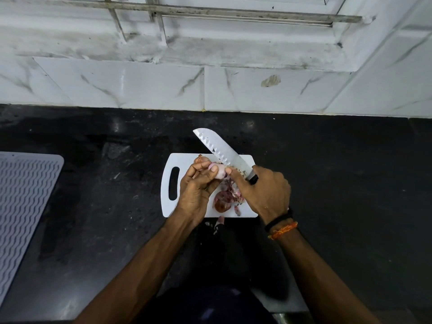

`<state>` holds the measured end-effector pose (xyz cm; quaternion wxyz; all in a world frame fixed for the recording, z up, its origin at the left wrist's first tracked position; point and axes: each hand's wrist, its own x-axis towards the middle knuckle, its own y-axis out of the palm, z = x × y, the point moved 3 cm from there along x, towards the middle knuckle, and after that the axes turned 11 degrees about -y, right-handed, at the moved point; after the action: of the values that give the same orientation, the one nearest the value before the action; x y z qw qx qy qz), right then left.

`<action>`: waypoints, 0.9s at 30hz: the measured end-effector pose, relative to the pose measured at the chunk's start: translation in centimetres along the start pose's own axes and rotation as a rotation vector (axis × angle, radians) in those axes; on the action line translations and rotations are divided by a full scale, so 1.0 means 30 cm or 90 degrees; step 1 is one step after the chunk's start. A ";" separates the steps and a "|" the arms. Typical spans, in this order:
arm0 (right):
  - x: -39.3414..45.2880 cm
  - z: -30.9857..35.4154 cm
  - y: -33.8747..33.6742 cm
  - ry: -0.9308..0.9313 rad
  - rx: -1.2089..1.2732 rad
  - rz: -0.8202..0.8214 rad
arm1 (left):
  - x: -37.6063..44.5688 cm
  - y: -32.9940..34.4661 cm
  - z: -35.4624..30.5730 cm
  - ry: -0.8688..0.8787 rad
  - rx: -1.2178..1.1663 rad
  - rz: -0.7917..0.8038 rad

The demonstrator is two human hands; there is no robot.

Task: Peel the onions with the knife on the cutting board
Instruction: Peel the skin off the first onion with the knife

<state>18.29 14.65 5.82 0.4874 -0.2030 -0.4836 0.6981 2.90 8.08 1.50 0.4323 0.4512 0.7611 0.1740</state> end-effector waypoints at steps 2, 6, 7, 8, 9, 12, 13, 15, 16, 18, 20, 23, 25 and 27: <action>0.006 -0.002 -0.005 0.014 0.006 0.004 | -0.004 0.002 -0.003 -0.021 0.017 -0.003; 0.014 -0.017 -0.009 0.008 0.013 0.028 | -0.008 -0.005 -0.005 -0.072 0.035 -0.004; 0.015 -0.022 -0.009 0.009 0.018 0.028 | -0.009 -0.007 -0.005 -0.086 0.042 -0.005; 0.015 -0.026 -0.011 0.012 0.023 0.027 | -0.008 -0.009 -0.003 -0.097 0.049 -0.010; 0.015 -0.031 -0.011 0.013 0.027 0.026 | -0.010 -0.008 -0.003 -0.105 0.058 -0.017; 0.012 -0.038 -0.015 -0.002 0.055 0.029 | -0.014 -0.003 -0.002 -0.106 0.064 -0.043; 0.009 -0.038 -0.013 -0.021 0.072 0.037 | -0.013 -0.005 -0.001 -0.102 0.059 -0.051; 0.000 -0.027 -0.009 -0.079 0.078 0.059 | -0.006 -0.013 -0.003 -0.087 0.051 -0.068; -0.007 -0.021 -0.004 -0.104 0.068 0.073 | -0.003 -0.017 -0.002 -0.077 0.054 -0.074; -0.022 -0.017 0.008 -0.133 0.055 0.096 | -0.001 -0.012 0.000 -0.068 0.066 -0.078; -0.037 -0.015 0.011 -0.140 0.067 0.088 | -0.008 0.002 -0.002 -0.068 0.067 -0.096; -0.054 -0.002 -0.003 -0.137 0.088 0.058 | -0.013 0.007 -0.010 -0.081 0.036 -0.122; -0.057 -0.002 -0.014 -0.116 0.082 0.034 | -0.011 0.007 -0.013 -0.089 0.008 -0.116; -0.054 -0.016 -0.021 -0.075 0.090 0.023 | -0.016 0.015 -0.015 -0.104 -0.013 -0.105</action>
<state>19.65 13.49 5.84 0.4587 -0.1357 -0.4573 0.7497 2.89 7.97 2.29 0.5106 0.3955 0.7558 0.1083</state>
